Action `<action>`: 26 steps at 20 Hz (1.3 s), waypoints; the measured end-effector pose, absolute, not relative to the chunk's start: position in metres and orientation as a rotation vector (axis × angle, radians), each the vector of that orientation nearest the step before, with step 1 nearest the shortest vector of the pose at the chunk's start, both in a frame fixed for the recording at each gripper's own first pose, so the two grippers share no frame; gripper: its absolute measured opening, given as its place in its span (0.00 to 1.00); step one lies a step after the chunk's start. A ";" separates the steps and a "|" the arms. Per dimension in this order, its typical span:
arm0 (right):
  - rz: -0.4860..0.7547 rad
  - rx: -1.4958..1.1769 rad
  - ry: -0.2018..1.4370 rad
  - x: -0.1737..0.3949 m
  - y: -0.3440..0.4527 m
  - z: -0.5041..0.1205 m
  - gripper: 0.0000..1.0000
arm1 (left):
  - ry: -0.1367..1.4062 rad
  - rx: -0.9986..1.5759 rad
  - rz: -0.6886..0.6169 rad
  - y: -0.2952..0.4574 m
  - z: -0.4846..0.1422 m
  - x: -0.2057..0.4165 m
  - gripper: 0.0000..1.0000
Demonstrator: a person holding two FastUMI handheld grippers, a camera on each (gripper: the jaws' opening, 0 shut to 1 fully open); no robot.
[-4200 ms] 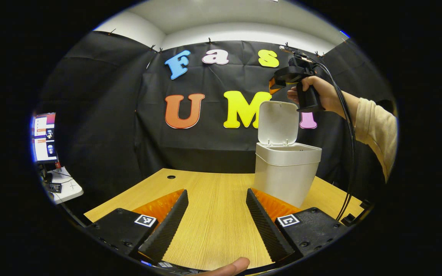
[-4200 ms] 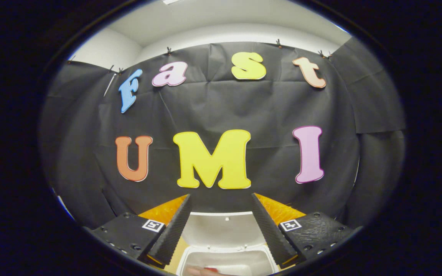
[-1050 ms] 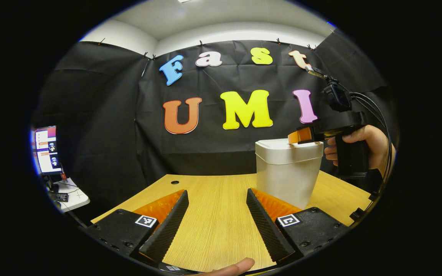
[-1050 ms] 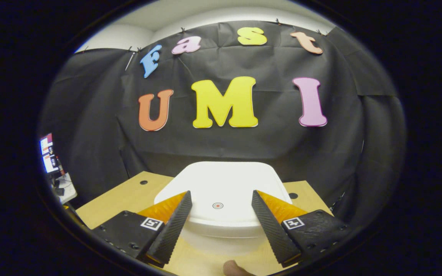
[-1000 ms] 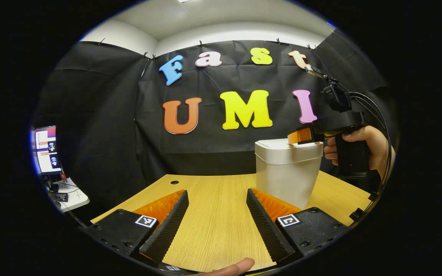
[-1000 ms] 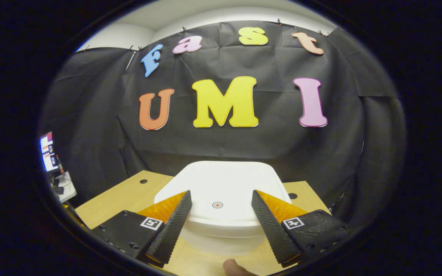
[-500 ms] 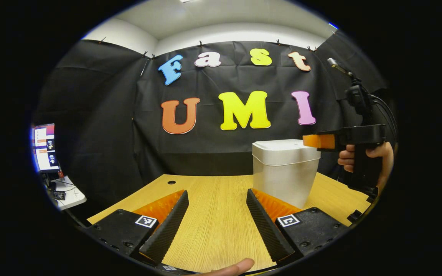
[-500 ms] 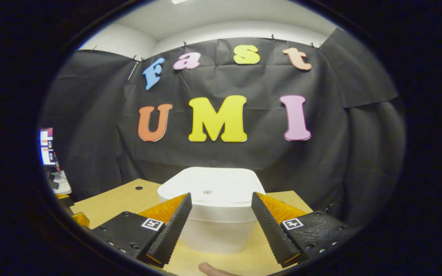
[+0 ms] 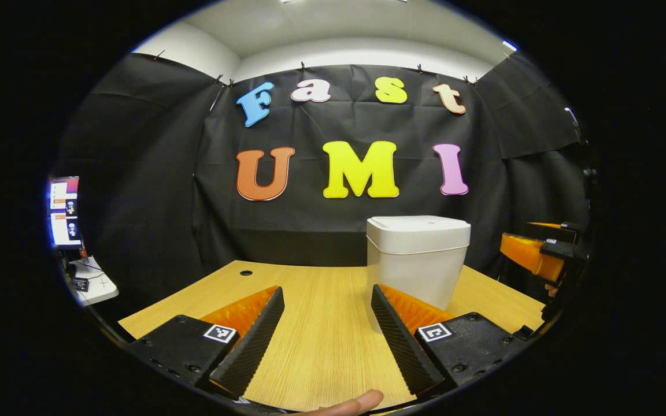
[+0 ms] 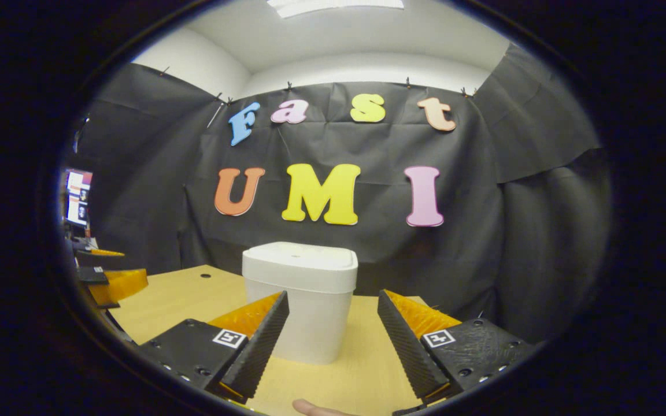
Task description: Press the lid of the desktop garbage bin to open it, pick up the crumpled paper on the desktop and throw it into the bin, then pick up the pop can on the desktop and drop it into the bin, and finally close the garbage bin lid.
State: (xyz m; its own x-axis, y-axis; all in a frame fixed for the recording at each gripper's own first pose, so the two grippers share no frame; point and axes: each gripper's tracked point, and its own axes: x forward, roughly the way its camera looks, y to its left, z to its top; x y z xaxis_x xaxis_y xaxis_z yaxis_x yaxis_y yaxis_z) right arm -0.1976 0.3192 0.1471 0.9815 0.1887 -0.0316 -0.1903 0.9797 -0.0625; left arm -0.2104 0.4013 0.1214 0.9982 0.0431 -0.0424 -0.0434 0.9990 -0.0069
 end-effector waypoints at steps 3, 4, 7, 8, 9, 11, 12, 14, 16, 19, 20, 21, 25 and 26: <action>0.173 -0.082 0.022 -0.218 0.302 0.131 0.94 | 0.036 -0.013 0.049 0.399 0.122 -0.209 0.98; 0.171 -0.085 0.016 -0.224 0.299 0.130 0.94 | 0.033 -0.012 0.051 0.397 0.123 -0.210 0.98; 0.190 -0.087 0.004 -0.238 0.300 0.128 0.94 | 0.013 -0.001 0.056 0.397 0.127 -0.213 0.98; 0.198 -0.091 0.004 -0.240 0.302 0.127 0.94 | 0.012 -0.008 0.059 0.396 0.127 -0.214 0.98; 0.203 -0.093 0.000 -0.242 0.304 0.127 0.94 | 0.014 -0.014 0.055 0.394 0.127 -0.215 0.98; 0.207 -0.092 0.005 -0.242 0.305 0.123 0.94 | 0.015 0.004 0.061 0.391 0.126 -0.217 0.98; 0.204 -0.097 0.009 -0.242 0.305 0.121 0.94 | 0.006 0.026 0.078 0.393 0.129 -0.218 0.98; 0.188 -0.112 0.008 -0.240 0.301 0.119 0.95 | 0.002 0.049 0.078 0.388 0.129 -0.217 0.98; 0.174 -0.114 0.007 -0.239 0.298 0.119 0.95 | 0.003 0.019 0.027 0.372 0.126 -0.216 0.98; 0.169 -0.087 0.000 -0.239 0.297 0.123 0.95 | 0.016 0.018 0.030 0.375 0.122 -0.217 0.98; 0.162 -0.089 0.000 -0.239 0.295 0.122 0.97 | 0.018 0.009 0.028 0.374 0.122 -0.217 0.98; 0.158 -0.091 0.001 -0.239 0.294 0.122 0.97 | 0.018 0.001 0.028 0.374 0.121 -0.216 0.98; 0.150 -0.086 -0.001 -0.238 0.292 0.123 0.95 | 0.020 0.003 0.047 0.380 0.123 -0.216 0.98; 0.146 -0.089 0.002 -0.238 0.291 0.121 0.95 | 0.022 -0.002 0.044 0.380 0.121 -0.216 0.98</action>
State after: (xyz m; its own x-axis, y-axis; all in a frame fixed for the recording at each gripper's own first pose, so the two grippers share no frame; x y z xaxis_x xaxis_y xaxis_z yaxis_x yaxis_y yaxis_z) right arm -0.2381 0.2908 0.1208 0.9893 0.1454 -0.0085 -0.1456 0.9854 -0.0885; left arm -0.2157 0.3797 0.1209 0.9988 0.0441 -0.0216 -0.0442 0.9990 -0.0018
